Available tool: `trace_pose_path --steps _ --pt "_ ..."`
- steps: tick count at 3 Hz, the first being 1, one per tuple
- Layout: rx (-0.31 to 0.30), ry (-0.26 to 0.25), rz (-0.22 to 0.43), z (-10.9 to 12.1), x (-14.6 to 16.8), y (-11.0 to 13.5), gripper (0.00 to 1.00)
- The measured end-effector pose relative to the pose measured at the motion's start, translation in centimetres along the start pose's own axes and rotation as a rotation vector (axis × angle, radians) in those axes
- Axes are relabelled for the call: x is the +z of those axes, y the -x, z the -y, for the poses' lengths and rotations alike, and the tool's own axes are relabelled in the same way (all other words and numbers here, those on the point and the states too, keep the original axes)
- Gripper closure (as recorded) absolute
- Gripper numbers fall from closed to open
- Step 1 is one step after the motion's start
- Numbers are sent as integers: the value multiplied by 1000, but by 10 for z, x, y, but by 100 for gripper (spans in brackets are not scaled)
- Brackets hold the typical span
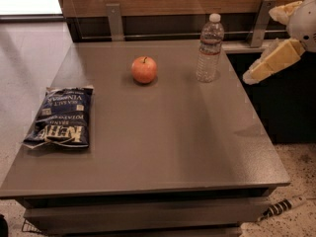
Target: Move water bottle near blue chip bag
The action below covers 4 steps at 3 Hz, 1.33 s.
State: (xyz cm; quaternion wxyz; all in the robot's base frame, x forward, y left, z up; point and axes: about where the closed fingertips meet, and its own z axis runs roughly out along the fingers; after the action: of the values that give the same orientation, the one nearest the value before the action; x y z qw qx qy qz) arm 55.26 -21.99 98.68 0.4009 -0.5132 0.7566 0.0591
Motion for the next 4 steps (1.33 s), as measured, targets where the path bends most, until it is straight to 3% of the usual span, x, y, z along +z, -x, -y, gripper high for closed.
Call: trace_pose_path --steps 1,3,4 --pt "42 -40 207 29 29 20 0" --pt "200 -52 507 54 86 19 0" --pt "197 -51 503 54 86 20 0"
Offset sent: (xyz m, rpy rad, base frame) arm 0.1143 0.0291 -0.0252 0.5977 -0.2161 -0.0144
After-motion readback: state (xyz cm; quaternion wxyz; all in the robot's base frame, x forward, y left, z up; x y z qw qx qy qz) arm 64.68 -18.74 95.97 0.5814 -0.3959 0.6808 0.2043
